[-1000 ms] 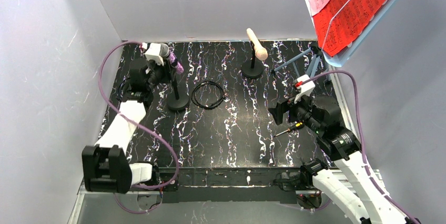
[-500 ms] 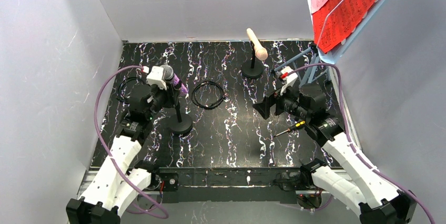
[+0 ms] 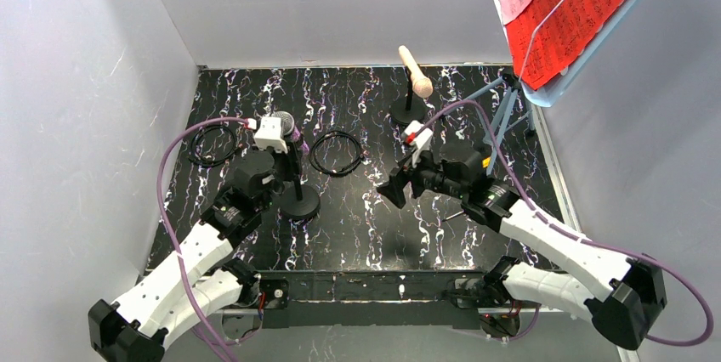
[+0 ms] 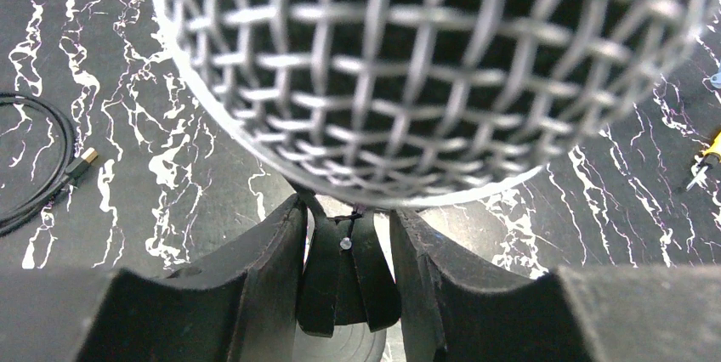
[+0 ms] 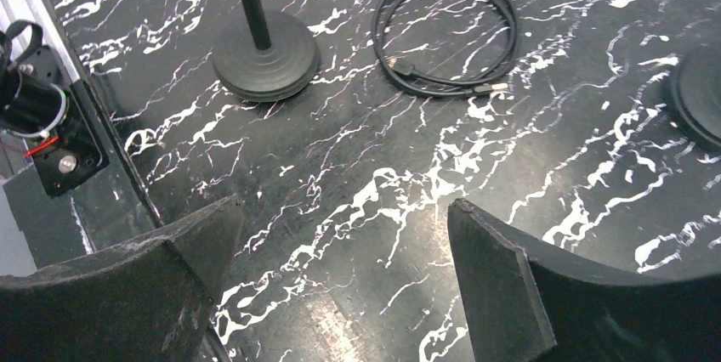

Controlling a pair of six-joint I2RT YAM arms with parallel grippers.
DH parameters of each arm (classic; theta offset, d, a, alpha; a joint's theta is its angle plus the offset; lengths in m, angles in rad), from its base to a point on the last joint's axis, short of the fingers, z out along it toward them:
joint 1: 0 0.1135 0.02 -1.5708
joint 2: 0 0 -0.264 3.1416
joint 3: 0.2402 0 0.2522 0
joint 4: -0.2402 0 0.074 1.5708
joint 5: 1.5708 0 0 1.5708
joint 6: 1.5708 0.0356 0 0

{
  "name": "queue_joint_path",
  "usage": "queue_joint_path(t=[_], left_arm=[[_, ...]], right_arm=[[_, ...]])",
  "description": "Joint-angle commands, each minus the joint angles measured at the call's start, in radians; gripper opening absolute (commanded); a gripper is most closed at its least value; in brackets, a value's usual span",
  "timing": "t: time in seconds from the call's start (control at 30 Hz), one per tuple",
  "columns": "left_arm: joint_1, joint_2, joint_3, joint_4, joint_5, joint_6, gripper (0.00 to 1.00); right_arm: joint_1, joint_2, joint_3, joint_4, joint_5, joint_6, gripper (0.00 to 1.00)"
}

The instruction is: Pack up the instrument practice props

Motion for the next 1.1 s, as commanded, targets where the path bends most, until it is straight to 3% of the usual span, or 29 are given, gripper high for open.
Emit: queue_joint_path(t=[0.0, 0.3, 0.5, 0.63, 0.87, 1.07], left_arm=[[-0.070, -0.015, -0.007, 0.064, -0.207, -0.110, 0.18], [-0.105, -0.019, -0.040, 0.070, -0.233, -0.165, 0.27], [-0.105, -0.069, -0.051, 0.037, -0.176, -0.183, 0.39], [-0.105, -0.125, -0.070, -0.015, -0.152, -0.198, 0.51], [-0.105, -0.155, -0.058, -0.094, -0.056, -0.218, 0.64], [-0.105, -0.211, -0.010, -0.207, -0.022, -0.200, 0.70]], right_arm=[[0.060, 0.059, 0.089, 0.110, 0.074, -0.038, 0.99], [0.162, 0.143, 0.087, 0.205, 0.196, 0.012, 0.99], [0.162, 0.234, -0.006, 0.370, 0.043, 0.120, 0.99], [0.169, 0.315, 0.025, 0.372, -0.027, 0.113, 0.99], [0.314, 0.386, 0.045, 0.448, 0.240, 0.005, 0.99], [0.388, 0.499, 0.046, 0.645, 0.378, 0.011, 0.99]])
